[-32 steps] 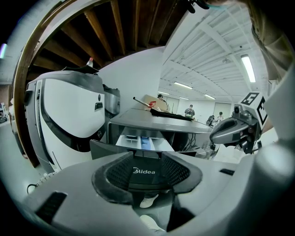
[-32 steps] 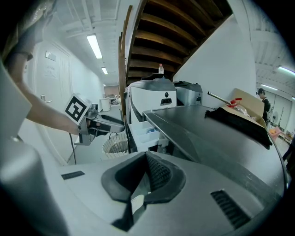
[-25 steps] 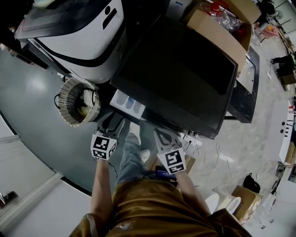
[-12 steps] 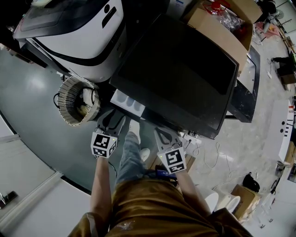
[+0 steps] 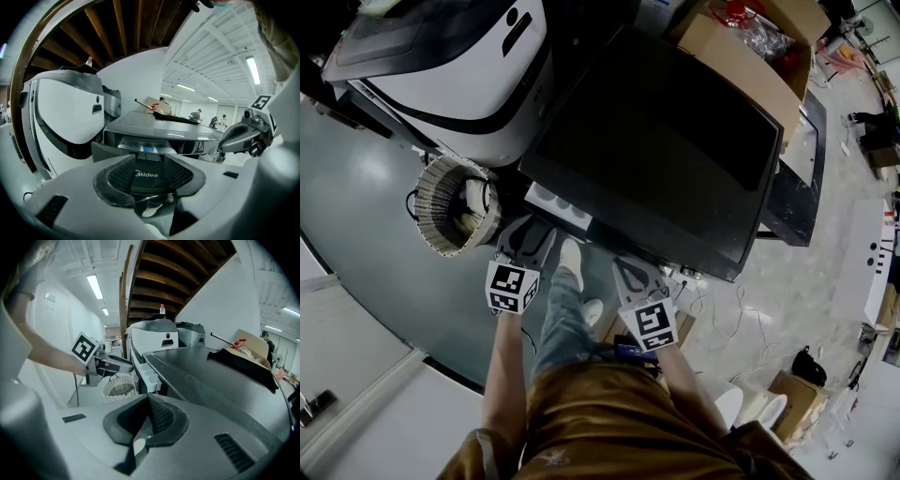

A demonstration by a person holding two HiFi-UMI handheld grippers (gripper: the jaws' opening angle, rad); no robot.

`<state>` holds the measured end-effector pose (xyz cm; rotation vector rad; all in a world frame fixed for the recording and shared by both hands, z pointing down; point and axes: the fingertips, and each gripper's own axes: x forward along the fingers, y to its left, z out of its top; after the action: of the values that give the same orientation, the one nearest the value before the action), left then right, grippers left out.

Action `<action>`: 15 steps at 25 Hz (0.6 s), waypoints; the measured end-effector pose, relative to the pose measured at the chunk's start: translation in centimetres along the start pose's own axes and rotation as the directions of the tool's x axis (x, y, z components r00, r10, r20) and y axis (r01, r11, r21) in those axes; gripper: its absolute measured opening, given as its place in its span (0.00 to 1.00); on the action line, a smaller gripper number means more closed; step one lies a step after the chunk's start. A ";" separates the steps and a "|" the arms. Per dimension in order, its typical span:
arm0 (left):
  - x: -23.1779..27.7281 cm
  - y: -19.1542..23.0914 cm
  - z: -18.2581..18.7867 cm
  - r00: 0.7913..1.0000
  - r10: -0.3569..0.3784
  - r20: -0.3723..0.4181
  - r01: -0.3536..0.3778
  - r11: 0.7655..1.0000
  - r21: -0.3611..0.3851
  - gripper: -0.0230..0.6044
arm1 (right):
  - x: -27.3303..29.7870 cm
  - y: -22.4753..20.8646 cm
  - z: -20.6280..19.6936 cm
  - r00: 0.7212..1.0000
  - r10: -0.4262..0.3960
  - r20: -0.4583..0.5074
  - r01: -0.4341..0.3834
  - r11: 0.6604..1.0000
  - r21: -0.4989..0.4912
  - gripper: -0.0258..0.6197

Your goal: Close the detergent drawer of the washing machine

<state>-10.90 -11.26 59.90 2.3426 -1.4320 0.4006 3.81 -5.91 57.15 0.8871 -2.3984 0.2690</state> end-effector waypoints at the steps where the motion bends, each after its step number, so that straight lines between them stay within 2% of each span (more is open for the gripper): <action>1: 0.2 0.0 0.1 1.000 0.000 -0.002 0.000 1.000 0.002 0.35 | 0.0 -0.1 0.0 1.000 0.000 -0.001 0.000 1.000 -0.001 0.06; 15: 2.1 0.5 1.0 1.000 0.001 0.010 -0.001 1.000 -0.013 0.35 | 0.2 -1.2 -0.3 1.000 -0.022 -0.004 0.022 1.000 0.018 0.06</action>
<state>-10.32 -13.58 59.97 2.3369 -1.4364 0.3800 4.64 -6.84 57.47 0.9197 -2.3852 0.2842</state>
